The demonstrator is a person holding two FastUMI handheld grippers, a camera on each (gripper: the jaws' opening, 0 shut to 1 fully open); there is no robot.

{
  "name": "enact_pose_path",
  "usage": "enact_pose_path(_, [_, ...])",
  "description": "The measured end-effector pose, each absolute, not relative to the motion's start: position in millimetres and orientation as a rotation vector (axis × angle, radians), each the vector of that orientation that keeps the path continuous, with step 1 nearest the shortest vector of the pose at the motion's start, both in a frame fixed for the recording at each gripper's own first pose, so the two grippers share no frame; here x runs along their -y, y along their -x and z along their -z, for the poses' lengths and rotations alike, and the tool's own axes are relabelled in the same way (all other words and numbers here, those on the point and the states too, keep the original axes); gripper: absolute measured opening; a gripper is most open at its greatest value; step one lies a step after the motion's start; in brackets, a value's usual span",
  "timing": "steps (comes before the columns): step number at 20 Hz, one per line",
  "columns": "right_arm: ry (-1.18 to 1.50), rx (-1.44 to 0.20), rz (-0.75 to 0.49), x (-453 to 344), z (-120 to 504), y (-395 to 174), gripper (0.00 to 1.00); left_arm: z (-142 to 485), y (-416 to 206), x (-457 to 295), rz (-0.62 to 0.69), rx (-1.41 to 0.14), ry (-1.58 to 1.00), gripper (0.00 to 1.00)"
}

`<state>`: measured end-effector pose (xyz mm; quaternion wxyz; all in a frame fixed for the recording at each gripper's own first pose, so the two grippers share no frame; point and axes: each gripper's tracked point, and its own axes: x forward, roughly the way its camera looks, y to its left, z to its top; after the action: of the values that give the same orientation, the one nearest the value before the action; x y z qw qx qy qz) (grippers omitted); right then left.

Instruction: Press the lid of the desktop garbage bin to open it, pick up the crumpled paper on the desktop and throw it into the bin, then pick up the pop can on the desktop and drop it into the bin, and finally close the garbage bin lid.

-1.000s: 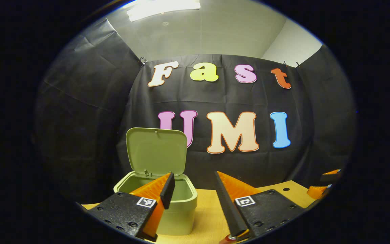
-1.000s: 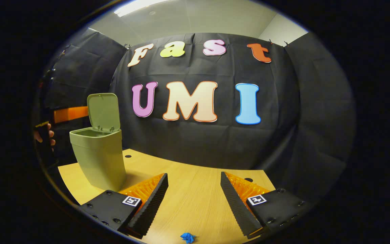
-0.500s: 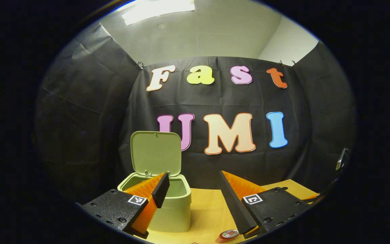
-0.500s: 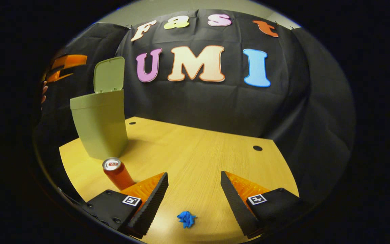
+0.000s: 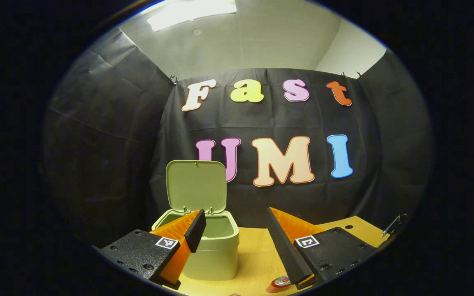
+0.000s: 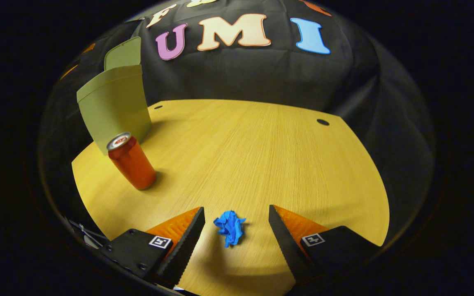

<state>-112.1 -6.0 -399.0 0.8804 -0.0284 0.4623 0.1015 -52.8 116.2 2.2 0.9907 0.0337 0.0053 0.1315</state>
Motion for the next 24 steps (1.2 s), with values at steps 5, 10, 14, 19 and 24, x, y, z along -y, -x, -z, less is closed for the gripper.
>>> enact_pose_path(5, [-0.005, -1.051, -0.216, -0.3, 416.7, 131.3, 0.79, 1.9, 53.8, -119.4, -0.262, -0.022, -0.070, 0.89])
enact_pose_path(10, [-0.042, -1.021, -0.169, 3.8, 408.9, 123.2, 0.25, 3.5, 56.5, -124.4, -0.257, -0.027, -0.071, 0.89])
enact_pose_path(14, [-0.042, -0.930, -0.157, 1.3, 382.7, 93.6, 0.25, 5.3, 59.3, -132.7, -0.264, -0.030, -0.063, 0.89])
enact_pose_path(19, [-0.032, -0.803, -0.177, -13.4, 337.3, 50.9, 0.25, 11.3, 63.6, -141.5, -0.274, -0.045, -0.052, 0.89])
enact_pose_path(24, [-0.025, -0.671, -0.233, -44.6, 283.4, 9.8, 0.25, 19.2, 70.9, -151.4, -0.286, -0.067, -0.070, 0.89])
